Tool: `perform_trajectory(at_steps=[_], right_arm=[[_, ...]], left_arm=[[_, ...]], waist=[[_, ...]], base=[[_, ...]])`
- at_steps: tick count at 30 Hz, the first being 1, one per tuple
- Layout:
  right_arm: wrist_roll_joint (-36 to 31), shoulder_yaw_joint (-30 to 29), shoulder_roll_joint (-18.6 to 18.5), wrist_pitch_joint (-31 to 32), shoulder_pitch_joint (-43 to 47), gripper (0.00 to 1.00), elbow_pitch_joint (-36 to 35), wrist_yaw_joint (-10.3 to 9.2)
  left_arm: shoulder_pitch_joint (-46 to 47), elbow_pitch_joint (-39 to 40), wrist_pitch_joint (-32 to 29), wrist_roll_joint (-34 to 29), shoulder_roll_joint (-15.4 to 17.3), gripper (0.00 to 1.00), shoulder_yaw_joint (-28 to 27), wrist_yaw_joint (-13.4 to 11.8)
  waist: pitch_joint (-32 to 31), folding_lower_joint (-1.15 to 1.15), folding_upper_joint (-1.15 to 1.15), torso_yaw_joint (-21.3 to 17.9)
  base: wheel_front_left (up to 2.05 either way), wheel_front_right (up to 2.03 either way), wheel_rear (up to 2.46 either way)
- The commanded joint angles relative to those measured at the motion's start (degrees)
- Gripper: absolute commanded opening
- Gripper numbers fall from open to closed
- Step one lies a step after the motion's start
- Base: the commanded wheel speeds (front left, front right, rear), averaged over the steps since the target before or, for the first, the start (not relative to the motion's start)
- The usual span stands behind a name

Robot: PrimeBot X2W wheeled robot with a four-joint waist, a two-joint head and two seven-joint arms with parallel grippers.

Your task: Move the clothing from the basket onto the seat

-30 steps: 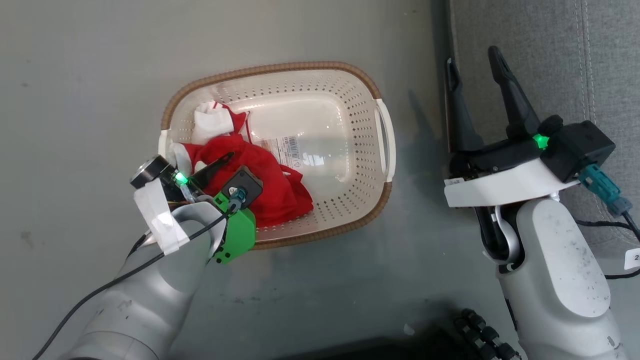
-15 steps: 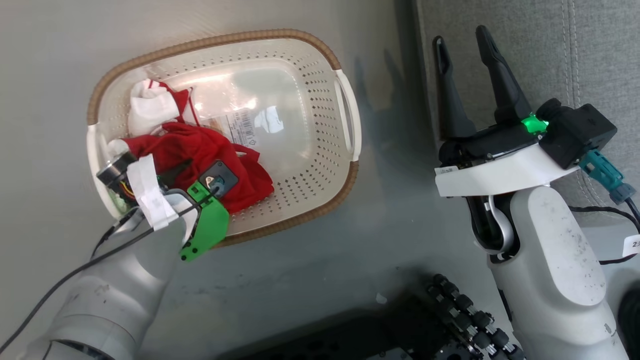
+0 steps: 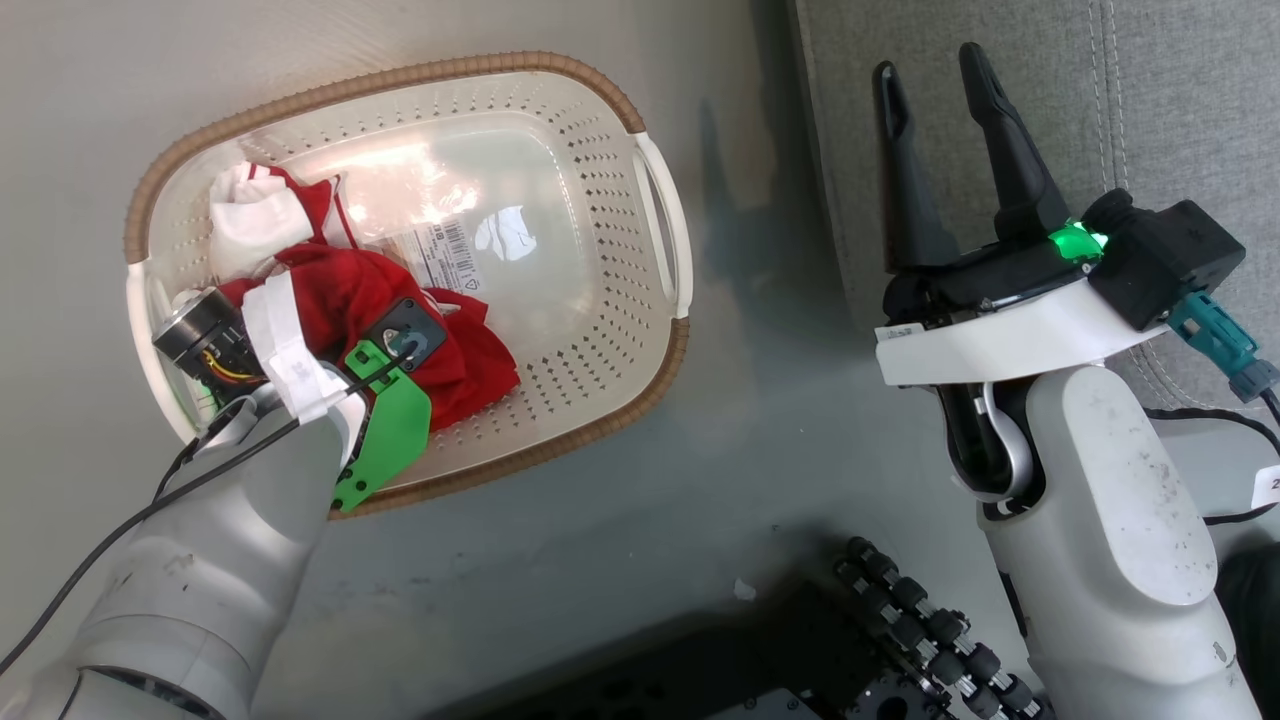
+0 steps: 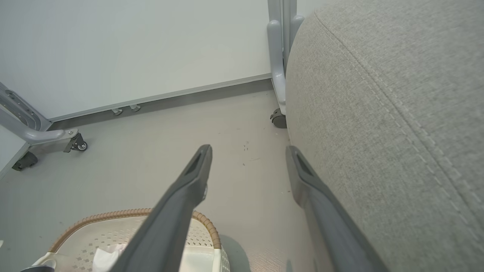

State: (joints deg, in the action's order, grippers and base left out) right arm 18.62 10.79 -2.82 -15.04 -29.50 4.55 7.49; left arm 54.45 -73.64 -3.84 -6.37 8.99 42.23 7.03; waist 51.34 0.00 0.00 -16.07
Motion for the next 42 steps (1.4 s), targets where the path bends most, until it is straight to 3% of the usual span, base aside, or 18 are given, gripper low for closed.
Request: perform_trajectory(at_steps=[1,15,24,33,42], right_arm=[[-0.37,-0.27,-0.13,-0.2,-0.03,1.0,0.16,0.0],[-5.08,-4.25,-0.16,-0.2,4.11,1.0,1.45,0.0],[-7.13,-6.7,-0.17,-0.2,8.24,1.0,1.56,0.0],[-8.87,-8.82,-0.16,-0.13,12.7,1.0,1.87,0.0],[-9.89,-9.84,-0.16,1.83,16.89,1.0,0.85,0.0]], left_arm=[[0.51,-0.11,0.82,0.31,0.38,0.0,-0.01,-0.4],[-4.06,2.03,14.49,11.9,-4.53,0.0,-7.29,0.08],[-8.39,7.93,18.75,19.49,-5.97,0.0,-10.12,0.41],[-14.41,24.59,19.1,24.73,-6.03,0.0,-12.92,-0.52],[-21.27,43.81,19.07,23.92,-5.78,0.0,-18.0,-1.84]], waist=[[-0.81,0.0,0.0,0.55],[-10.65,0.0,0.0,6.59],[-18.24,0.0,0.0,10.3],[-25.18,0.0,0.0,13.02],[-31.66,0.0,0.0,14.86]], base=[[0.0,0.0,0.0],[0.0,0.0,0.0],[0.0,0.0,0.0],[0.0,0.0,0.0],[0.0,0.0,0.0]])
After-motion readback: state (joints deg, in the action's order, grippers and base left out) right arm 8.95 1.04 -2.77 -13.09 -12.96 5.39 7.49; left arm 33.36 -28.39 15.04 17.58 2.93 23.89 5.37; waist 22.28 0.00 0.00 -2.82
